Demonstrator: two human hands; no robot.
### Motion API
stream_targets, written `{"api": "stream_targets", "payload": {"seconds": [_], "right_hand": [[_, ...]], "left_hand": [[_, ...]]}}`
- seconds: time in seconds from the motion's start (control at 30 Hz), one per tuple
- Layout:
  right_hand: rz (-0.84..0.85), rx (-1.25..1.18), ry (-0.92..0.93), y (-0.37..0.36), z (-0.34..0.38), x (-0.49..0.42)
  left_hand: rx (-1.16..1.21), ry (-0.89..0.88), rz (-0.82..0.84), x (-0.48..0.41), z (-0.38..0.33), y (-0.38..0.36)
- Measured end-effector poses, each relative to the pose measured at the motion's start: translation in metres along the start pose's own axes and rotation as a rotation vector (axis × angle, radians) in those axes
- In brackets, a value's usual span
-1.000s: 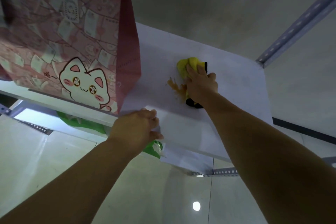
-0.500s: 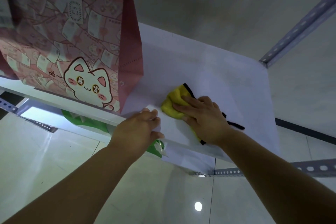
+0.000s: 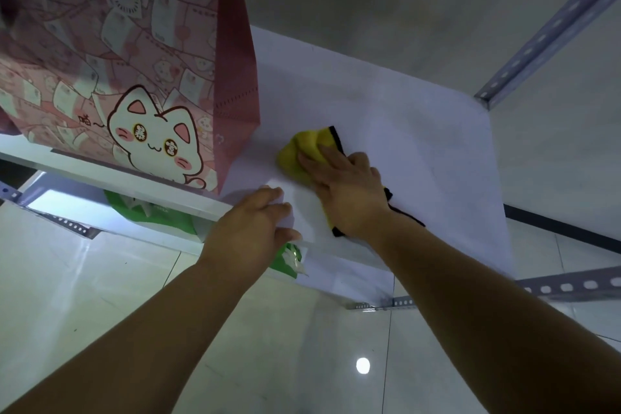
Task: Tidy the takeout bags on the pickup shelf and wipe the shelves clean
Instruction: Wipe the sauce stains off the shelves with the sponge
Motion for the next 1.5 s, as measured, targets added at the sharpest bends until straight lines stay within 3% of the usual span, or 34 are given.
{"api": "stream_targets", "payload": {"seconds": [0.1, 0.23, 0.33, 0.4, 0.53, 0.6, 0.67, 0.8, 0.87, 1.03, 1.27, 1.5], "right_hand": [[-0.007, 0.007, -0.025, 0.003, -0.043, 0.033], [0.010, 0.026, -0.559, 0.023, -0.122, 0.042], [0.045, -0.007, -0.819, 0.024, -0.112, 0.020], [0.020, -0.049, -0.778, 0.017, -0.072, -0.001], [0.023, 0.006, -0.281, -0.001, 0.009, -0.002], [-0.006, 0.018, -0.175, -0.001, 0.006, 0.015], [-0.037, 0.006, -0.236, 0.001, -0.025, 0.031], [0.018, 0.010, -0.630, 0.012, -0.100, 0.072], [-0.019, -0.010, -0.706, 0.014, -0.106, 0.093], [-0.099, -0.045, -0.693, 0.015, -0.070, 0.120], [-0.052, -0.168, -0.538, 0.009, -0.023, 0.172], [0.205, -0.200, -0.496, -0.034, -0.033, 0.234]], "left_hand": [[-0.066, -0.083, 0.023, 0.000, -0.005, 0.005], [-0.085, -0.075, 0.077, -0.002, -0.009, 0.008], [-0.017, 0.001, 0.136, -0.003, -0.002, 0.005], [-0.019, -0.014, 0.128, -0.004, -0.002, 0.004], [-0.042, -0.042, 0.059, -0.004, -0.004, 0.006], [-0.045, -0.034, 0.088, -0.003, -0.003, 0.005], [-0.057, -0.046, 0.116, -0.003, -0.004, 0.006], [-0.063, -0.064, 0.149, 0.001, -0.008, 0.009], [-0.090, -0.103, 0.120, 0.004, -0.010, 0.009], [-0.094, -0.134, 0.090, 0.023, -0.019, 0.008], [-0.058, -0.136, 0.143, 0.072, -0.030, -0.005], [-0.031, -0.024, 0.337, 0.127, -0.033, -0.058]]}}
Point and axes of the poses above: each hand's wrist, its own x-axis away from the middle knuckle, its own y-axis out of the back of the hand, z = x × y, the point moved 2 cm from there along -x, towards the middle knuckle, and after that the axes turned 12 degrees about -y, right-handed, at the moved point
